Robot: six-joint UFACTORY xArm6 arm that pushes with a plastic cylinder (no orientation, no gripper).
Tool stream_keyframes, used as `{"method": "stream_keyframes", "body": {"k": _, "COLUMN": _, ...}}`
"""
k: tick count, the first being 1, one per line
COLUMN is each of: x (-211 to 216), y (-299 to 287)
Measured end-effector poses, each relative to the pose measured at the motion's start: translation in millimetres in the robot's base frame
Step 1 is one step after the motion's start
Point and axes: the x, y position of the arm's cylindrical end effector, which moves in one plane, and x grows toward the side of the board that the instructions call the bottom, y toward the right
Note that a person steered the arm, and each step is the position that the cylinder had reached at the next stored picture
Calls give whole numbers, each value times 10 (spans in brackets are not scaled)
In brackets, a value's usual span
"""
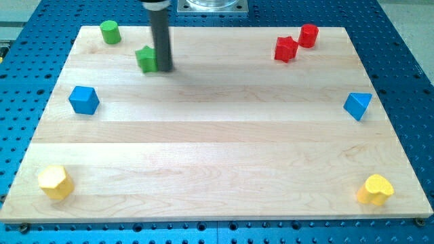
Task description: Move the cube diagonally right to the yellow hexagon
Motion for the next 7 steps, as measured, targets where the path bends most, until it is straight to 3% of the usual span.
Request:
{"method": "stream_keyframes", "body": {"k": 2, "x": 354, "y": -405}}
{"method": "stream_keyframes", "body": {"k": 4, "x": -123, "y": -530}}
{"method": "stream_keyframes", "body": {"k": 6, "x": 329, "y": -1522}}
{"method": "stream_keyframes", "body": {"k": 7, "x": 591, "y": -1522}}
